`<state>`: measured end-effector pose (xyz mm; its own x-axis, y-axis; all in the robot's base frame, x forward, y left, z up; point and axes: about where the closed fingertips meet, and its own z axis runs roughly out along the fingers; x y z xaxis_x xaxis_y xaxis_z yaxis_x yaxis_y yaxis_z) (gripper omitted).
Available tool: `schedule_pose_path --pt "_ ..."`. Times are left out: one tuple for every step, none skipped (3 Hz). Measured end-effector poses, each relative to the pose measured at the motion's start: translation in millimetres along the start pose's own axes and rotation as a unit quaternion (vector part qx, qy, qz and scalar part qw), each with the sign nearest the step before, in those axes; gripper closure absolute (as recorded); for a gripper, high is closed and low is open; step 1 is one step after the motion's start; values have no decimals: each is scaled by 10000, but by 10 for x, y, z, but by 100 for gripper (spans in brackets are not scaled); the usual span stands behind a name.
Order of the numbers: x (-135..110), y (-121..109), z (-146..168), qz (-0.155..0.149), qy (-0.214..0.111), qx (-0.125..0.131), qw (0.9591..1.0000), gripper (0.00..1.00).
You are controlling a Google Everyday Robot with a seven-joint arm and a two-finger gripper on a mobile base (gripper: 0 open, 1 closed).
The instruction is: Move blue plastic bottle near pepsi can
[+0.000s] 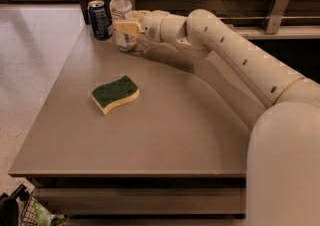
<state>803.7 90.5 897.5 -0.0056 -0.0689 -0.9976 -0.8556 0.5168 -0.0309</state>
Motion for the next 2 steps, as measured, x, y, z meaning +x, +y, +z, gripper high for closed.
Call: schedule_pose_path --pt "78 43 26 7 -14 -26 10000 100" --pt "56 42 25 7 -14 -26 10000 82"
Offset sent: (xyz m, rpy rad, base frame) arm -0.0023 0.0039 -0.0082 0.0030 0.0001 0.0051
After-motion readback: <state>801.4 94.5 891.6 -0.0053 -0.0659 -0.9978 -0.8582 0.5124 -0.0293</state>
